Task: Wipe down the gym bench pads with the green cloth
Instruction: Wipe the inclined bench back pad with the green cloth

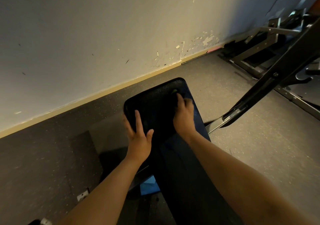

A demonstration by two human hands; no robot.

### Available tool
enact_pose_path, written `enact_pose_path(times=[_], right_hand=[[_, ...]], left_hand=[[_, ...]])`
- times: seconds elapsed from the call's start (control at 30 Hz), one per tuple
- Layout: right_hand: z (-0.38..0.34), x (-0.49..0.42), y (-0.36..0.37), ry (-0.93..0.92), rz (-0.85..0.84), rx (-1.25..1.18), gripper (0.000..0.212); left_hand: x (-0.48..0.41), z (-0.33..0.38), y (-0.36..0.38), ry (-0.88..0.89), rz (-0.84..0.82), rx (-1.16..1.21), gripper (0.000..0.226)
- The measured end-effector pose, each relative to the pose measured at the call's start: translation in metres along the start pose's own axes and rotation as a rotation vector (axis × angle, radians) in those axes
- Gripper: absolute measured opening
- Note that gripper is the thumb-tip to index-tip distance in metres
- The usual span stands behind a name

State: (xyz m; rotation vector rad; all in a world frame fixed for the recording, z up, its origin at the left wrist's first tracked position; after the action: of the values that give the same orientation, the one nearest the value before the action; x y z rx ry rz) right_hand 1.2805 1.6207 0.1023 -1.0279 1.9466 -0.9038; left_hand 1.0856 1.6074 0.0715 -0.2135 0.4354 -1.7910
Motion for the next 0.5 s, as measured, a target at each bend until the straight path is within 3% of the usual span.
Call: enact_pose_path(times=[0.13, 0.2, 0.37, 0.5], right_hand=[[-0.014, 0.007, 0.004, 0.258, 0.058, -0.102, 0.062], [-0.039, 0.015, 0.011, 0.184, 0.048, -0.116, 0.061], [-0.083, 0.051, 0.027, -0.207, 0.009, -0.086, 0.057], [-0.062, 0.048, 0.023, -0.236, 0.046, 0.010, 0.054]], left_hand=[[-0.001, -0.003, 0.000, 0.010, 0.016, 0.009, 0.093], [-0.002, -0.001, 0.000, 0.034, 0.026, 0.021, 0.095], [-0.006, -0.007, -0.007, -0.013, 0.044, 0.000, 0.100], [-0.004, -0.012, -0.008, 0.032, -0.007, 0.142, 0.092]])
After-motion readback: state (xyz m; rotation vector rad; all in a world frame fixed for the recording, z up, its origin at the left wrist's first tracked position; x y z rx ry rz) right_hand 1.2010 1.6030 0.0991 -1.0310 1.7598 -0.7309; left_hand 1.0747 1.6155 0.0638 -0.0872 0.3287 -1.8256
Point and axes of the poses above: each hand's wrist, its own x-axis away from the middle knuckle, its own y-axis out of the palm, z = x × y, the point moved 4 cm from there along -x, towards the middle knuckle, and after that the axes turned 8 degrees about x, right-handed, at the moved point
